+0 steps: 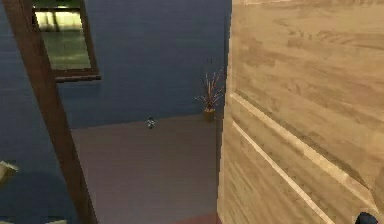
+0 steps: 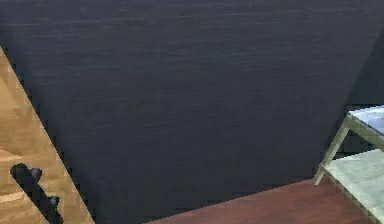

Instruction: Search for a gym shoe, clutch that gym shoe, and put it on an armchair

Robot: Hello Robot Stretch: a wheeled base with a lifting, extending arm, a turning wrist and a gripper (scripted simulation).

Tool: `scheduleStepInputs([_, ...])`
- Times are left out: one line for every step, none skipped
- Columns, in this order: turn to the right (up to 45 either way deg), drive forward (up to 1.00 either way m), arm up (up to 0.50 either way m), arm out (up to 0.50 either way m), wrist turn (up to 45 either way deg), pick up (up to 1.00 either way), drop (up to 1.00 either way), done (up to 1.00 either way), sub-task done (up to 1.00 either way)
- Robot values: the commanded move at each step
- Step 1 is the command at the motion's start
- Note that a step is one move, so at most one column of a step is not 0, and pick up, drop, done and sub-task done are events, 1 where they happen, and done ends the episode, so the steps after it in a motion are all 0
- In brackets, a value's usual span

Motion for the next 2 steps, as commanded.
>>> scheduleStepInputs([-15.0, 0.00, 0.00, 0.00, 0.0, 0.00, 0.00, 0.00, 0.00])
scheduleStepInputs([0.0, 1.00, 0.00, 0.00, 0.0, 0.00, 0.00, 0.00, 0.00])
